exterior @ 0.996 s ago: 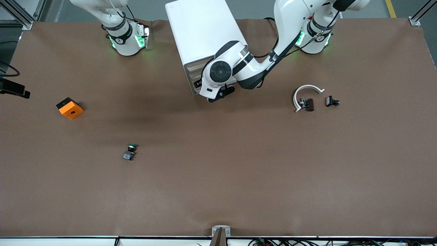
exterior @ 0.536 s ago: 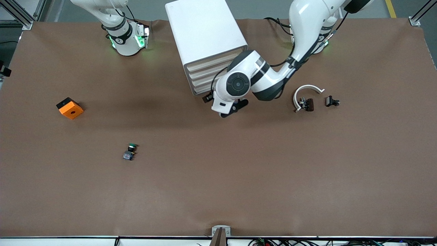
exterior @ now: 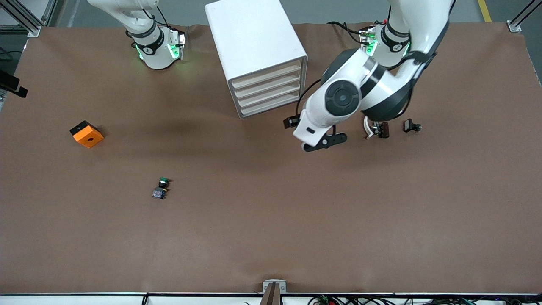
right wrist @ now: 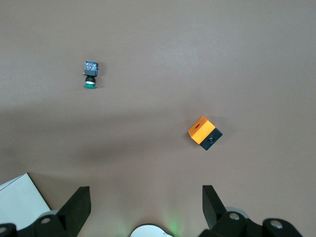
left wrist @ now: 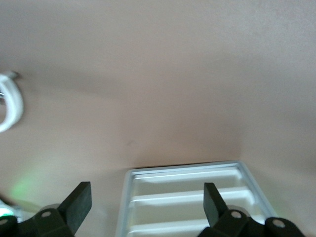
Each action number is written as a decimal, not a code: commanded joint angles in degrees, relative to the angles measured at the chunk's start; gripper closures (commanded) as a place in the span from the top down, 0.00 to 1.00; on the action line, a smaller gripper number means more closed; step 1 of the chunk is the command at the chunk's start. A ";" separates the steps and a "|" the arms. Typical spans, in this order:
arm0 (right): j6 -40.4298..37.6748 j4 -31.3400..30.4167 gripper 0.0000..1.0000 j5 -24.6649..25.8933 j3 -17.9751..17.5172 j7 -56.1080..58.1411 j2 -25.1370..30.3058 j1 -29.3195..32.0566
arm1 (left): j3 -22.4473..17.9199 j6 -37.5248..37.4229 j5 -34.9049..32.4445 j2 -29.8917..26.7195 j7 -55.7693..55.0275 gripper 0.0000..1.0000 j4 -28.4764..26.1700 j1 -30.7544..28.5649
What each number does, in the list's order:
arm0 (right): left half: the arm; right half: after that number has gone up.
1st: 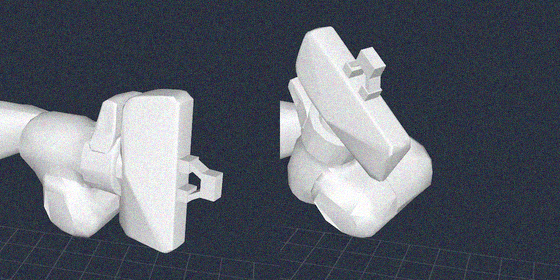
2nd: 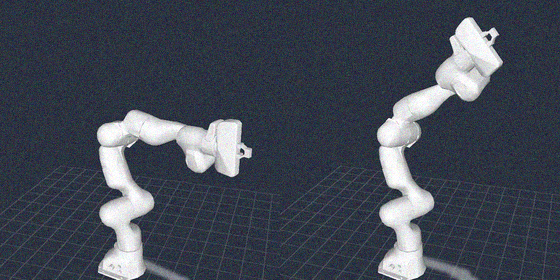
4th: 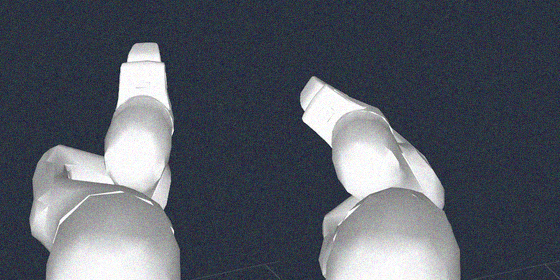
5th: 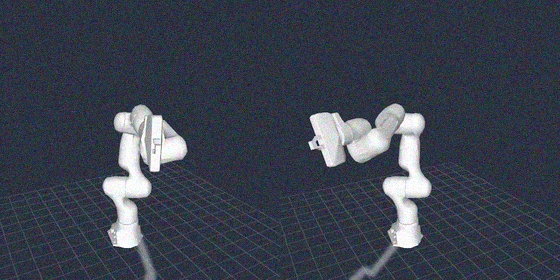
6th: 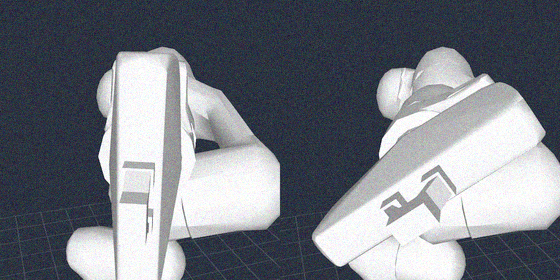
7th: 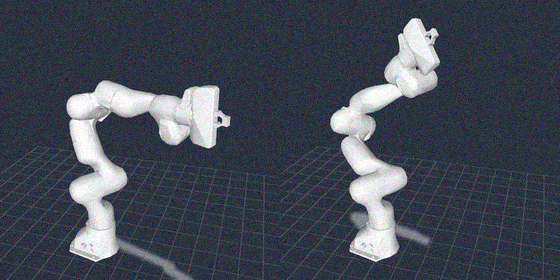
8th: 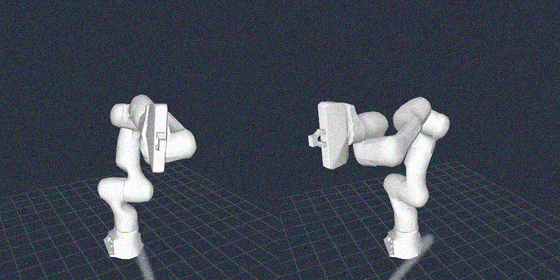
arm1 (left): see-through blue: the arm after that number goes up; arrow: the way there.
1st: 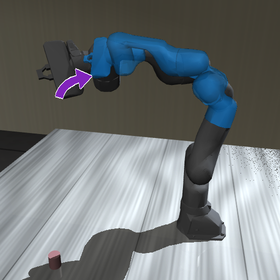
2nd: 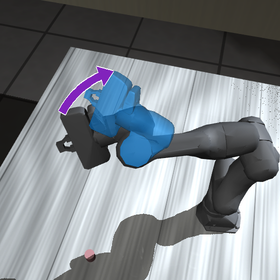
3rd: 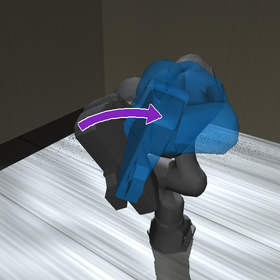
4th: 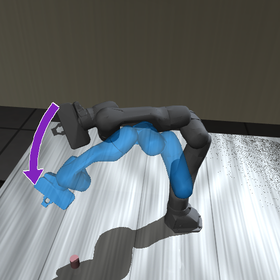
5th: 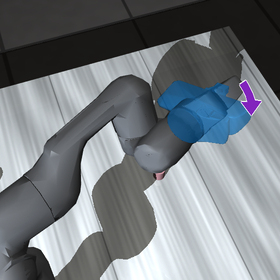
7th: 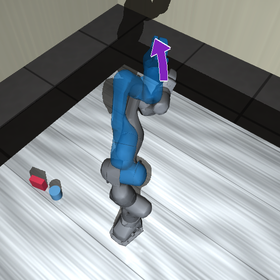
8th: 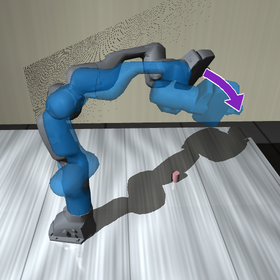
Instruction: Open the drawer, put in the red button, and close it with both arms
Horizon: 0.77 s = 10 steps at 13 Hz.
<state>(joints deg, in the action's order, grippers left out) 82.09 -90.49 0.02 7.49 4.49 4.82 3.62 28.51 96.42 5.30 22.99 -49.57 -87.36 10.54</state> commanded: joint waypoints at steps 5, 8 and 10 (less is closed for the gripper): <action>5.44 -12.69 1.00 -0.54 -1.60 -0.80 10.29 0.78 | 0.23 -8.08 -0.73 -17.69 20.19 1.00 -7.90 -13.59; 5.72 -12.35 1.00 -0.54 -3.79 -3.59 10.12 2.10 | 0.23 -8.96 -0.73 -24.99 31.43 1.00 -12.21 -21.58; 5.37 -10.16 1.00 -0.54 -4.24 -5.72 9.69 1.49 | -0.04 -10.54 -0.64 -28.25 38.90 1.00 -13.10 -26.77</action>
<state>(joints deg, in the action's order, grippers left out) 87.38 -101.34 0.02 4.85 0.87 13.59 3.91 28.27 86.43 5.12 -0.28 -16.70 -97.06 -11.97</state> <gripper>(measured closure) 0.000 0.000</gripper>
